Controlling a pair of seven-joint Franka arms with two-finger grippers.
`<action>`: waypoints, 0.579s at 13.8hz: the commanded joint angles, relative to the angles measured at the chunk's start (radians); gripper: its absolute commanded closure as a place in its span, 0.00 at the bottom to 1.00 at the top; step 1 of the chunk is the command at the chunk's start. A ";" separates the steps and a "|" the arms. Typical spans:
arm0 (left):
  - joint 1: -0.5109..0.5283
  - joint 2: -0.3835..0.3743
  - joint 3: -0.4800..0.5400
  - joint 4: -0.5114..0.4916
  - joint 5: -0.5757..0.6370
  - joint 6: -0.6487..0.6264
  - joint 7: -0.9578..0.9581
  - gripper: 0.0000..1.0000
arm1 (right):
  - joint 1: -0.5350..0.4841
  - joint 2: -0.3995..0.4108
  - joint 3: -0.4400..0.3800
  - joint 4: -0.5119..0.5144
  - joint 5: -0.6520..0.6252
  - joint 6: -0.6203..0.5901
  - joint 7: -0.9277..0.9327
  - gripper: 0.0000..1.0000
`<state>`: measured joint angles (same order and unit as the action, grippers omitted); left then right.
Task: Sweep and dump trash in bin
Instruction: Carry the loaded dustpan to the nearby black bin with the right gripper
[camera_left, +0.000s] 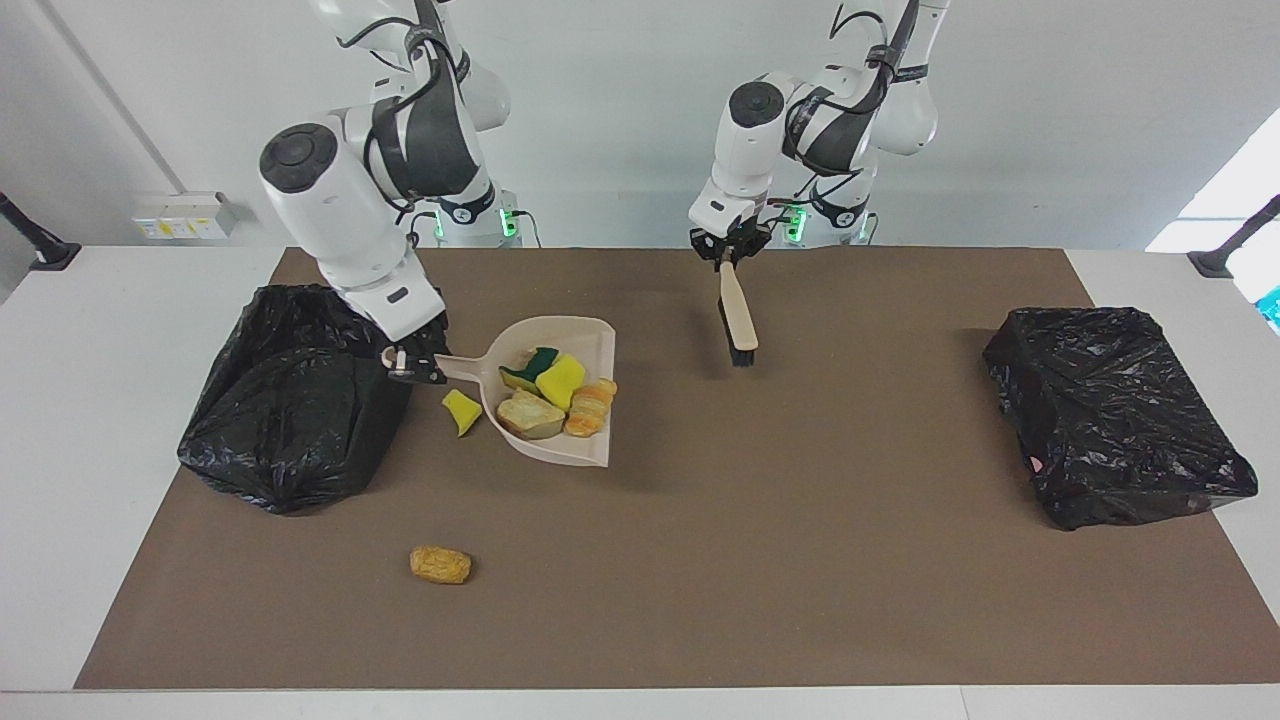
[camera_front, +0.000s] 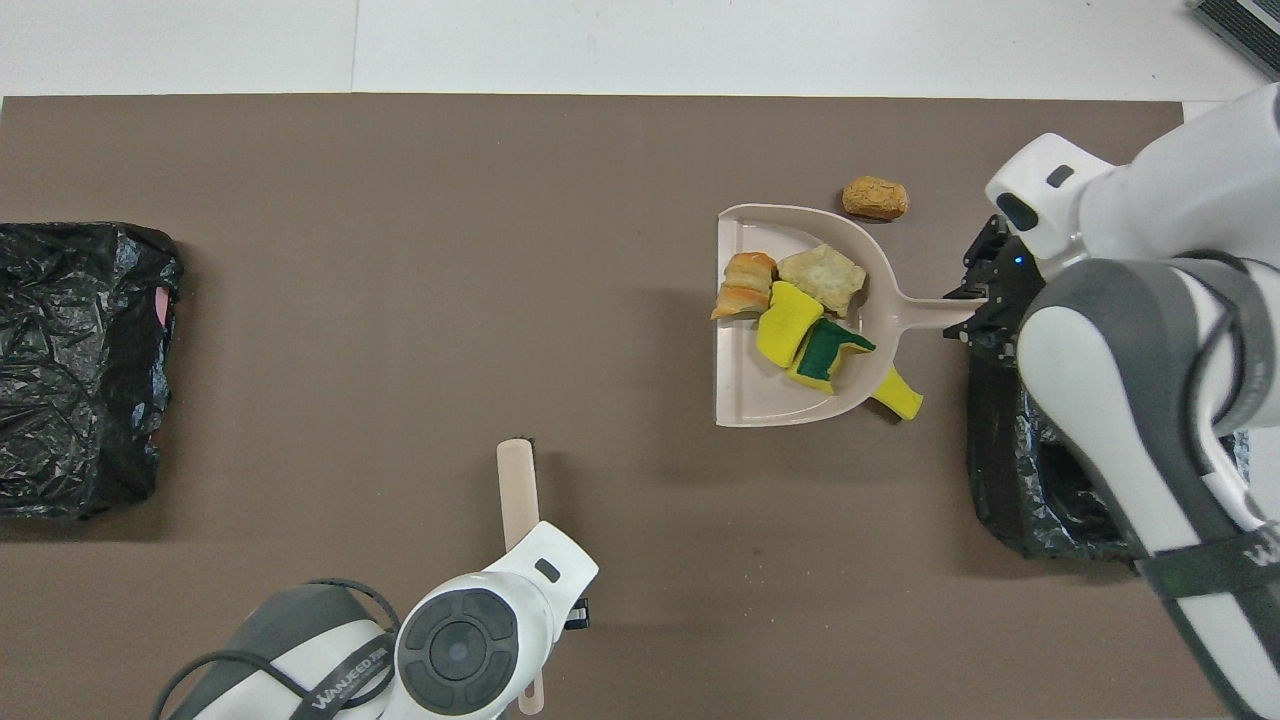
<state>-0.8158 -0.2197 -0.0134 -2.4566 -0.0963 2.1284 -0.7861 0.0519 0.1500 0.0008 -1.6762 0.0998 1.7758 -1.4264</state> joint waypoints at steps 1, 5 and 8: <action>-0.043 0.062 0.015 -0.005 -0.006 0.079 -0.039 1.00 | -0.122 -0.004 0.010 0.038 0.001 -0.064 -0.124 1.00; -0.043 0.066 0.015 -0.010 -0.006 0.088 -0.036 1.00 | -0.285 -0.012 0.001 0.038 -0.058 -0.050 -0.342 1.00; -0.043 0.066 0.015 -0.012 -0.006 0.087 -0.018 1.00 | -0.388 -0.023 0.001 0.036 -0.114 -0.042 -0.443 1.00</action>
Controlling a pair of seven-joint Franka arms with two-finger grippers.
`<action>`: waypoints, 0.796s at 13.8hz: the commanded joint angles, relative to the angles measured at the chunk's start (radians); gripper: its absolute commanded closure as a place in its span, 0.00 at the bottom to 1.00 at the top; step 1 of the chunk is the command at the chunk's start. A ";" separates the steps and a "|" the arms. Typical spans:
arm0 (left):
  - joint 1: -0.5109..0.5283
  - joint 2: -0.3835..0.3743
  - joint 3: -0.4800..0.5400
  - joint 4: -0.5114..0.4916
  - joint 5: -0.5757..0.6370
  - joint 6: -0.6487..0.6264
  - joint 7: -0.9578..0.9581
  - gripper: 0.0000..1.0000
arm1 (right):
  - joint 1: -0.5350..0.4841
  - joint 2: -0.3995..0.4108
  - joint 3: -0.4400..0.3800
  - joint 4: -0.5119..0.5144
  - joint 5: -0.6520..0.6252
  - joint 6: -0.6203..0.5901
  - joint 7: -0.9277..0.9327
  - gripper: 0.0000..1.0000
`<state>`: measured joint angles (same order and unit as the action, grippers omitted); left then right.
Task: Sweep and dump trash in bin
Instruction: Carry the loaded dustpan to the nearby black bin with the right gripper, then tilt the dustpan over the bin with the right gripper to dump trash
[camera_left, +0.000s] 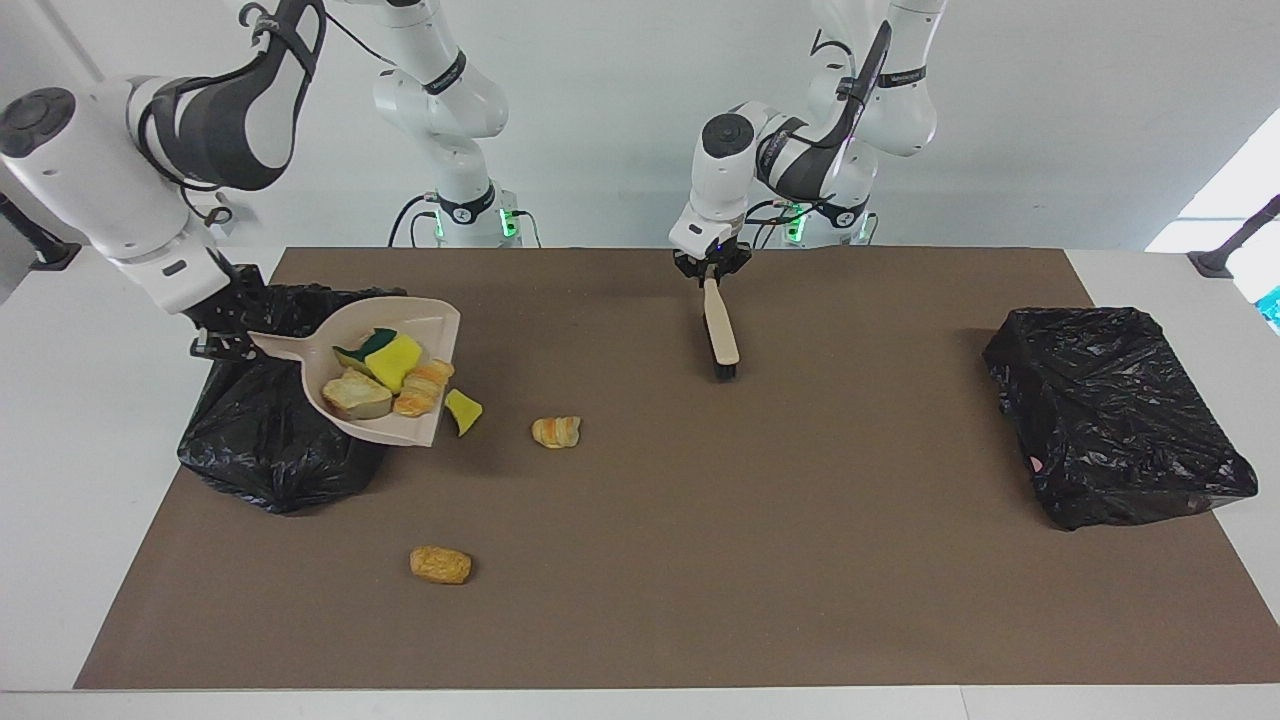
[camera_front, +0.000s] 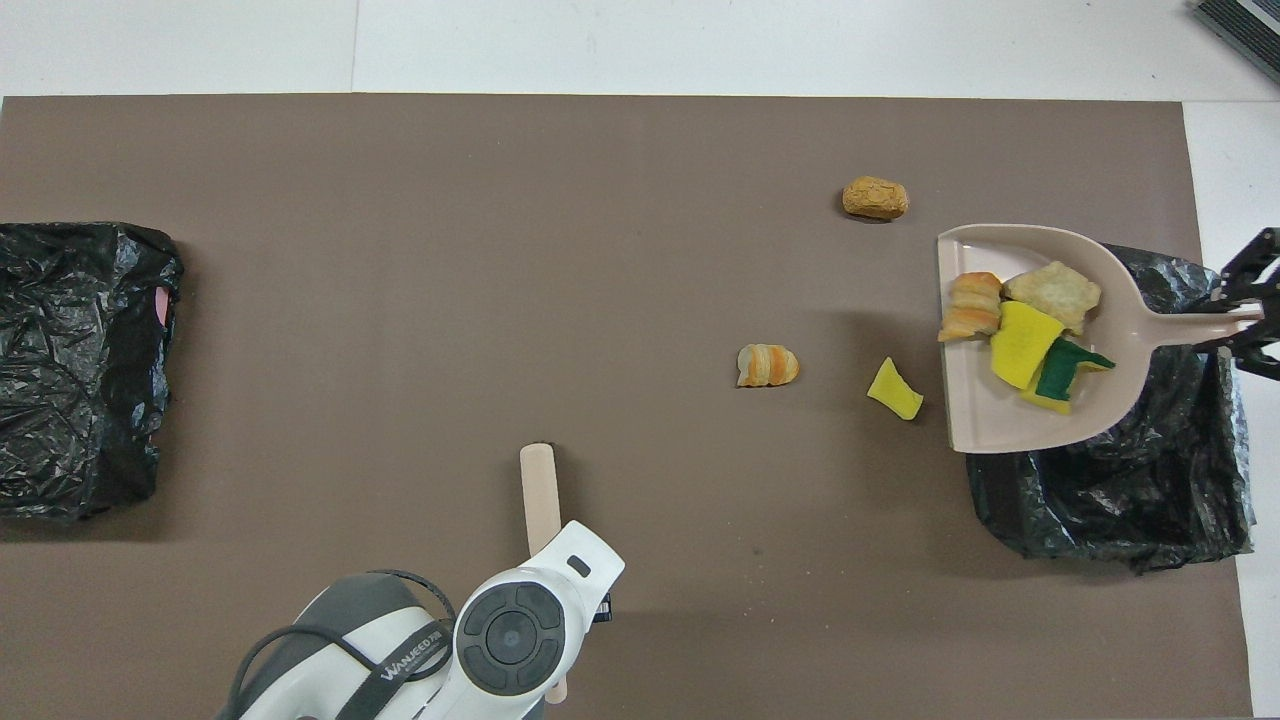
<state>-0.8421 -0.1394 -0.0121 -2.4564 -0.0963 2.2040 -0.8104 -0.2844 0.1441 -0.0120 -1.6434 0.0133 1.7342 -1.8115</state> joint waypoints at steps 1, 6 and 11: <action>-0.017 -0.014 0.011 -0.016 -0.006 0.013 0.010 1.00 | -0.076 -0.018 0.012 0.001 -0.044 0.008 -0.084 1.00; -0.014 -0.009 0.014 -0.024 -0.008 0.037 0.060 1.00 | -0.140 -0.032 0.009 0.000 -0.159 0.010 -0.083 1.00; -0.006 -0.008 0.014 -0.026 -0.008 0.060 0.065 1.00 | -0.115 -0.044 0.018 -0.007 -0.338 -0.001 0.049 1.00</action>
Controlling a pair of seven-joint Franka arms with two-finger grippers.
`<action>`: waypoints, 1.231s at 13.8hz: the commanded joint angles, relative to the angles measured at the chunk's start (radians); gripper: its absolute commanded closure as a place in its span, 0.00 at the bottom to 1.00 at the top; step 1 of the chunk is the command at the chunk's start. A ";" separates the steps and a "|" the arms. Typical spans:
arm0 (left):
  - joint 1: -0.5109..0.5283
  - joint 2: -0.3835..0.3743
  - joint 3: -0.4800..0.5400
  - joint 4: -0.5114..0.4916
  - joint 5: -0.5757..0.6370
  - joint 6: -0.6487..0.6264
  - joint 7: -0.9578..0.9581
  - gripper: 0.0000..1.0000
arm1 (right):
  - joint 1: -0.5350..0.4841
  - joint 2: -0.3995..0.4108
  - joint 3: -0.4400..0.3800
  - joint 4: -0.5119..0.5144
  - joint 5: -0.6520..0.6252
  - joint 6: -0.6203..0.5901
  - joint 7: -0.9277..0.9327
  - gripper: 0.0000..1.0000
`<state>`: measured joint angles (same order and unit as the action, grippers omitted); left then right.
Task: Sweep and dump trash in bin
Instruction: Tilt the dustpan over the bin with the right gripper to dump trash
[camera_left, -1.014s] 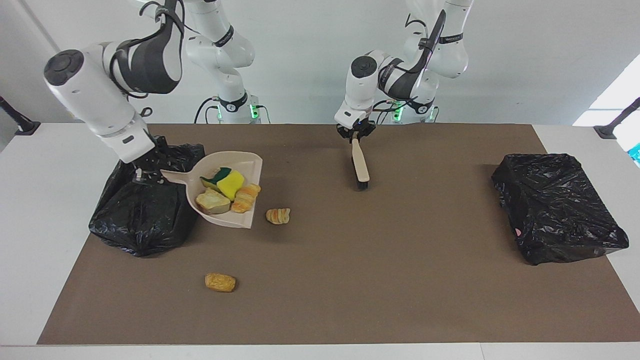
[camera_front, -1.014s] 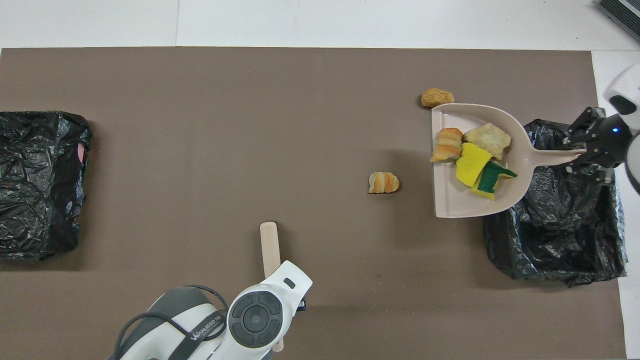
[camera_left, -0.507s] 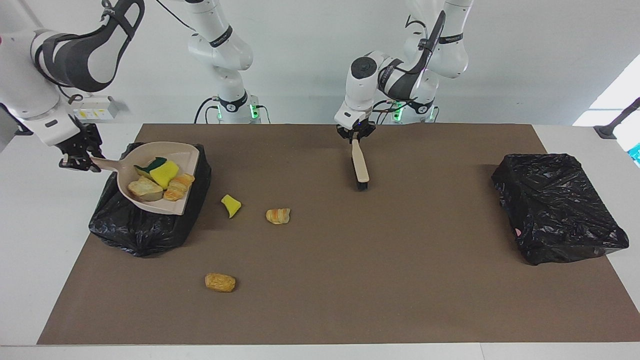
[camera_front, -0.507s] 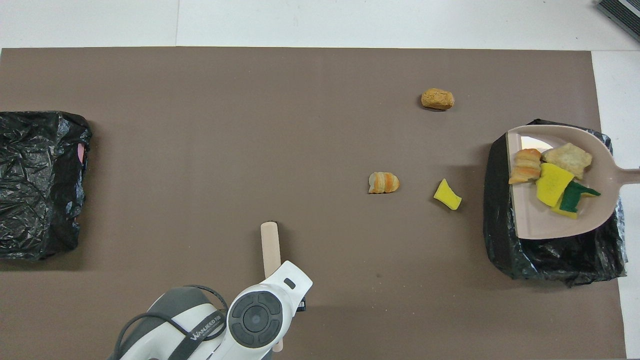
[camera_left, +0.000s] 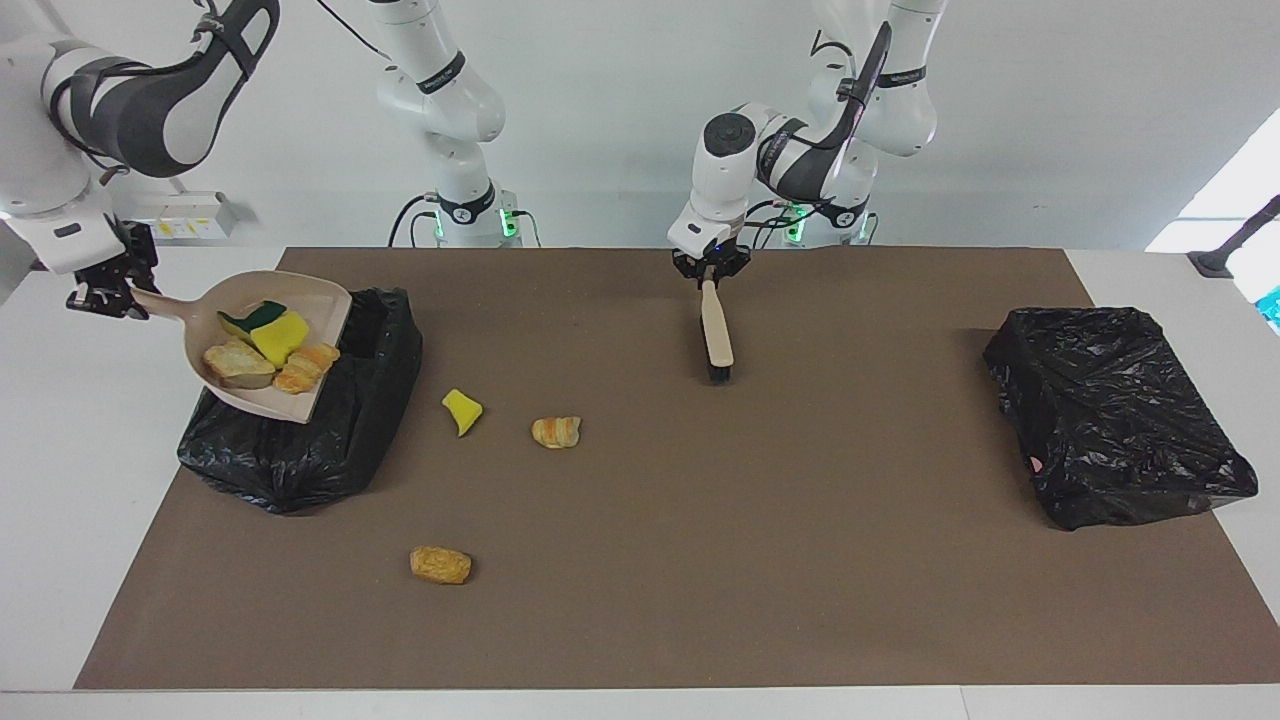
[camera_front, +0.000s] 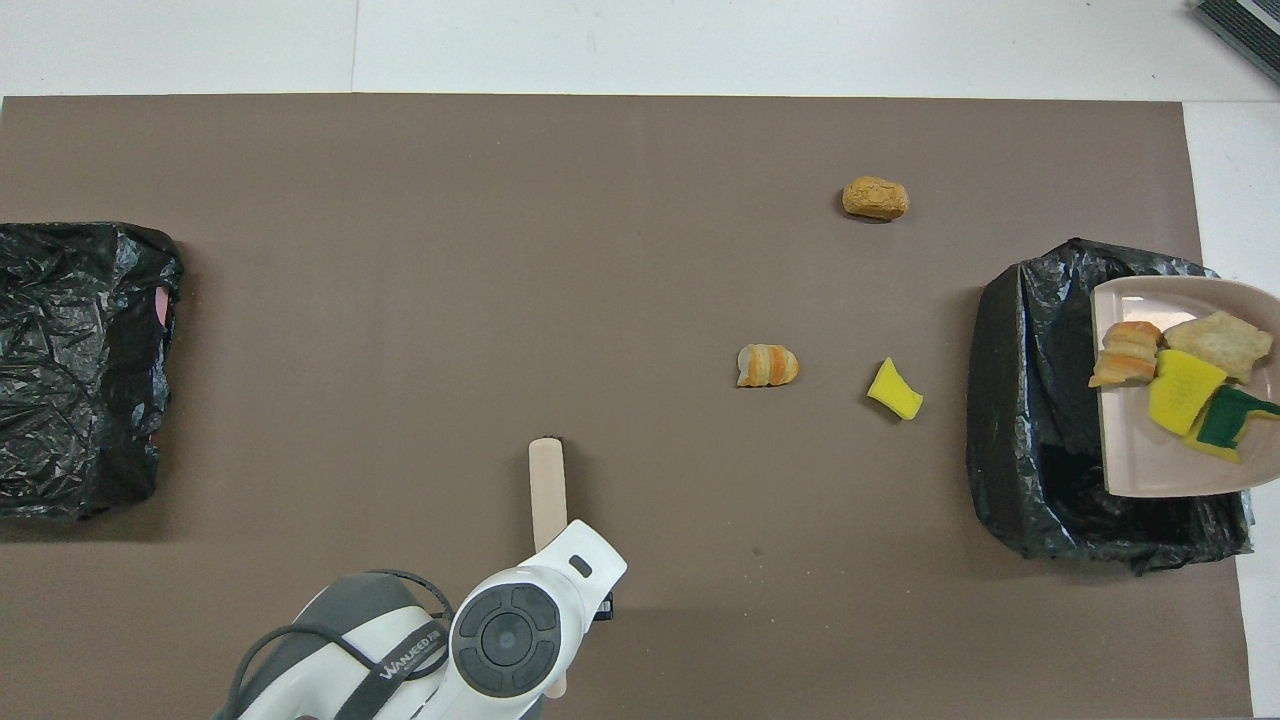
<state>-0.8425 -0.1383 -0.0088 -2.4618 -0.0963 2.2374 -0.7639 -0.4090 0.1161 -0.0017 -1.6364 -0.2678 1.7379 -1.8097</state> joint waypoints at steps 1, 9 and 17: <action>-0.006 0.011 0.010 -0.020 -0.011 0.033 0.018 1.00 | 0.021 -0.022 0.008 -0.023 -0.092 -0.009 0.073 1.00; -0.004 0.036 0.013 -0.003 -0.014 0.027 0.024 0.00 | 0.093 -0.067 0.012 -0.102 -0.243 -0.034 0.262 1.00; 0.231 0.042 0.020 0.128 -0.011 -0.079 0.125 0.00 | 0.211 -0.069 0.014 -0.100 -0.404 -0.133 0.441 1.00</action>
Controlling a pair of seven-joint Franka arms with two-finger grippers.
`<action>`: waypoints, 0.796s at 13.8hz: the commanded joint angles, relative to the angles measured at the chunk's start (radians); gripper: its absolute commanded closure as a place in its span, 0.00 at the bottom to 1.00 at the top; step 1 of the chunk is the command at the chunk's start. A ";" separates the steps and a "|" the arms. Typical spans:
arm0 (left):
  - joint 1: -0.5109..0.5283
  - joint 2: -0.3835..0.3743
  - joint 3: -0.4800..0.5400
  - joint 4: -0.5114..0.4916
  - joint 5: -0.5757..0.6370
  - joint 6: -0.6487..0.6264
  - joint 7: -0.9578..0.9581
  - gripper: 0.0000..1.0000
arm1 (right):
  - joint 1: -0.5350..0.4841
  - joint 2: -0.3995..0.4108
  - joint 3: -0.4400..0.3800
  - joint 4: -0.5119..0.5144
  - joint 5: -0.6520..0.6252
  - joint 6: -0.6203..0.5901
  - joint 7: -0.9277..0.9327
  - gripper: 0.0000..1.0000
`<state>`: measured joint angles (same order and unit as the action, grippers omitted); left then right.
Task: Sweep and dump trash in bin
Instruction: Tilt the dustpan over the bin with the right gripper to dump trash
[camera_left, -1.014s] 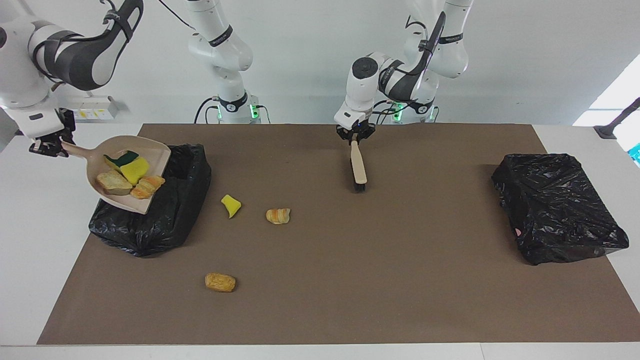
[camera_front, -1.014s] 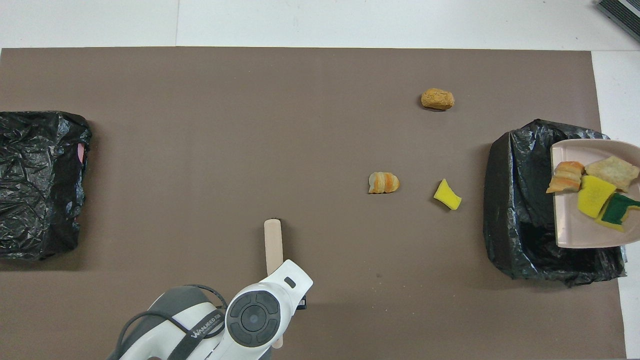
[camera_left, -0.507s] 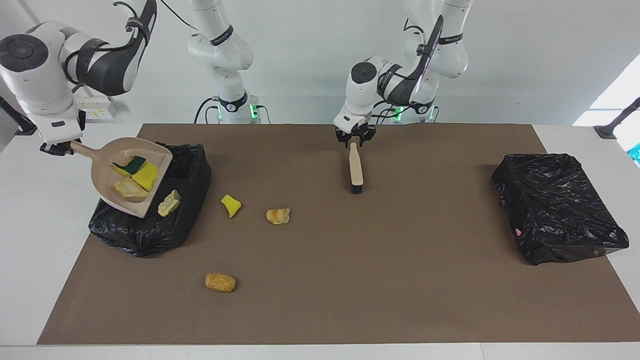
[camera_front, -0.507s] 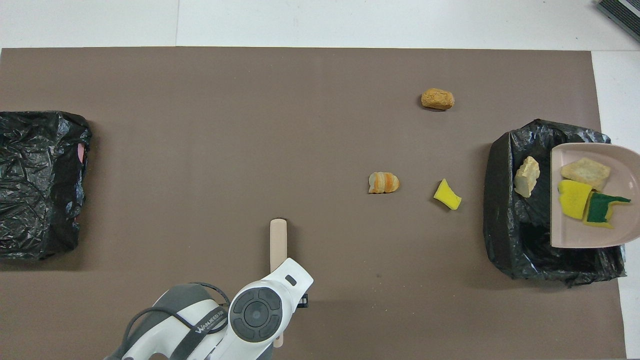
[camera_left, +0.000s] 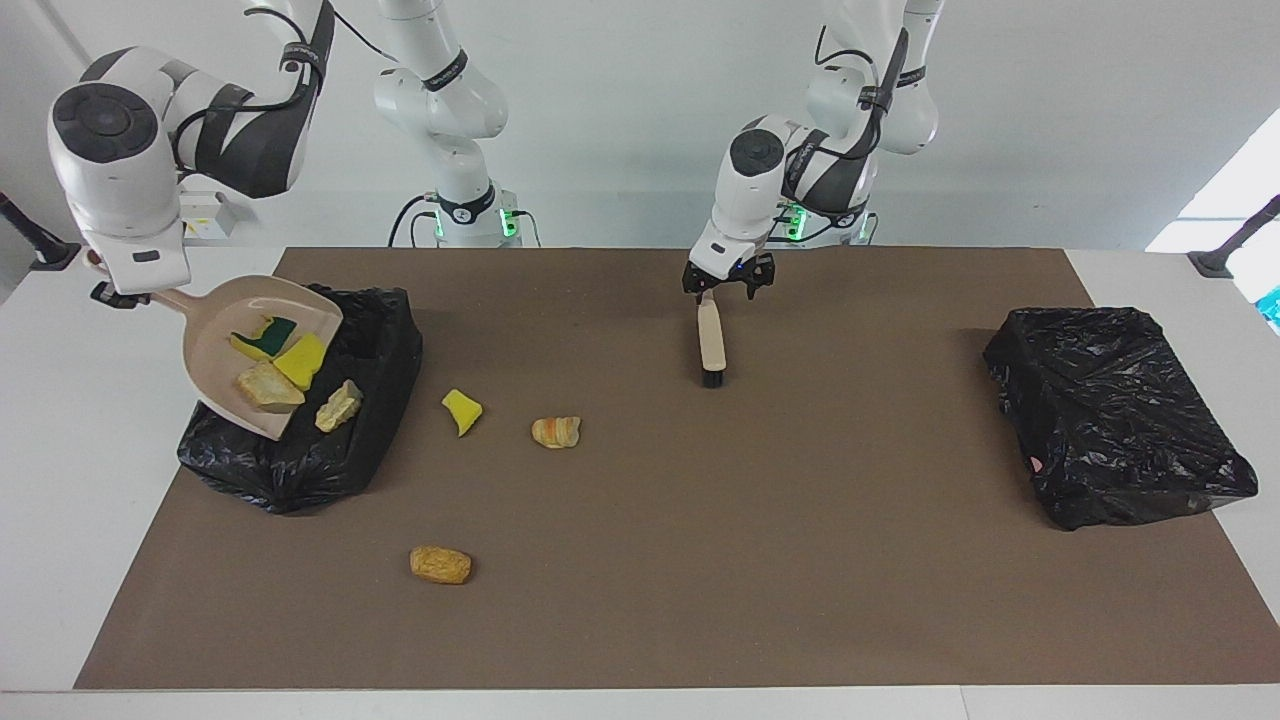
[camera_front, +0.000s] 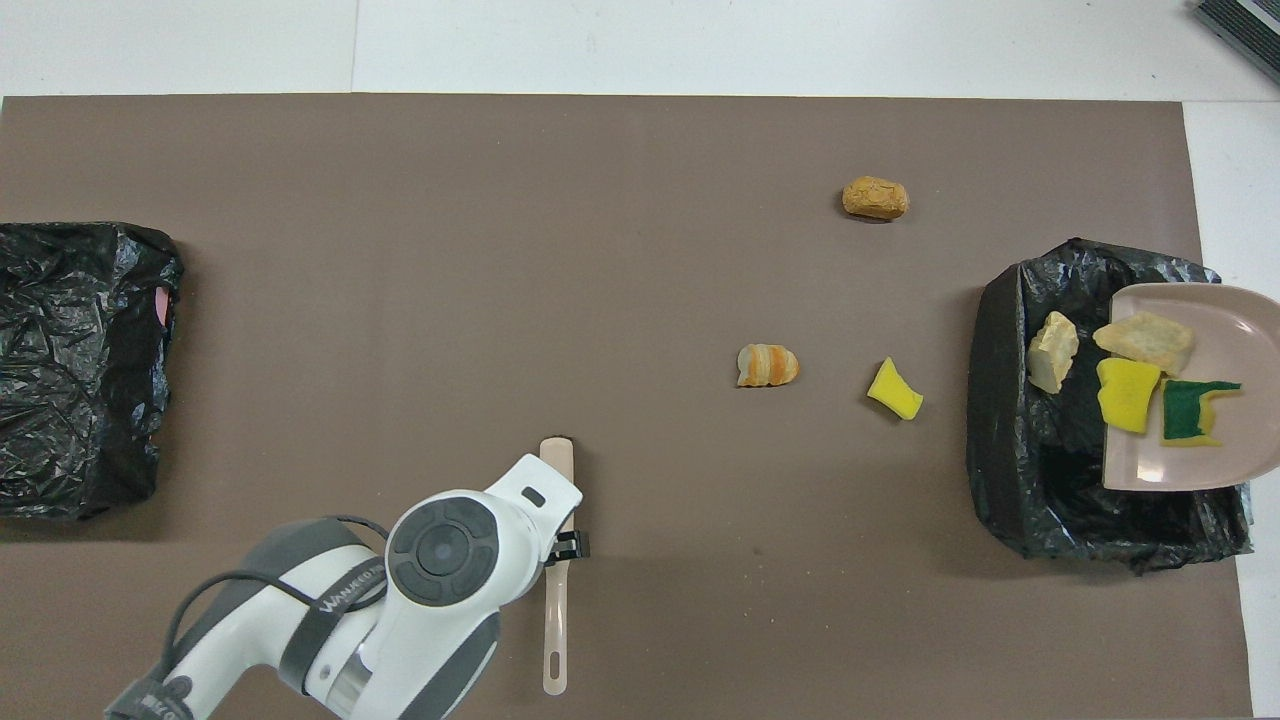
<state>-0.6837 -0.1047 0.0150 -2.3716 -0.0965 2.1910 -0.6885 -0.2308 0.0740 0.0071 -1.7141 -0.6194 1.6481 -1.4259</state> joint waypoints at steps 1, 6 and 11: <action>0.125 0.005 -0.004 0.044 -0.011 -0.034 0.087 0.00 | 0.037 -0.034 0.007 -0.022 -0.080 -0.062 0.073 1.00; 0.336 -0.009 0.000 0.054 -0.006 -0.125 0.317 0.00 | 0.059 -0.062 0.007 -0.015 -0.169 -0.093 0.065 1.00; 0.587 -0.058 0.002 0.074 -0.003 -0.200 0.642 0.00 | 0.160 -0.069 0.011 -0.015 -0.289 -0.123 0.104 1.00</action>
<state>-0.1678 -0.1405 0.0291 -2.3132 -0.0963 2.0420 -0.1398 -0.1110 0.0190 0.0130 -1.7135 -0.8632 1.5550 -1.3570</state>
